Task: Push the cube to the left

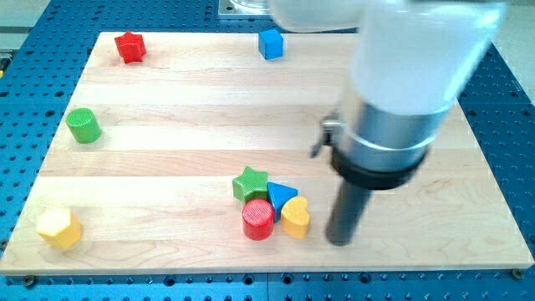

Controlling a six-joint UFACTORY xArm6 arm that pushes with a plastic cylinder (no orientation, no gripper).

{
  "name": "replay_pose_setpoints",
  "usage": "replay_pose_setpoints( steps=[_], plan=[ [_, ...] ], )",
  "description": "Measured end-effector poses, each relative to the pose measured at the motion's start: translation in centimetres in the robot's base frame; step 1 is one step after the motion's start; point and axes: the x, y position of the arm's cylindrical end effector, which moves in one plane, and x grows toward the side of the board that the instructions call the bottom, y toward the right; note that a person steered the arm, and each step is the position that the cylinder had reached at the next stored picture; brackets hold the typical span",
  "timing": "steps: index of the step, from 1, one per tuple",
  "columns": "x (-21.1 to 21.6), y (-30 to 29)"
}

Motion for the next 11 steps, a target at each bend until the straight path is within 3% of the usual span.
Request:
replay_pose_setpoints(
  steps=[1, 2, 4, 5, 6, 8, 9, 11],
  plan=[
    [-0.5, -4.6],
    [-3.2, -0.3],
    [-20.4, 5.3],
    [-29.4, 5.3],
    [-35.5, 4.9],
    [-34.5, -8.4],
    [-35.1, -5.8],
    [-38.5, -5.8]
  ],
)
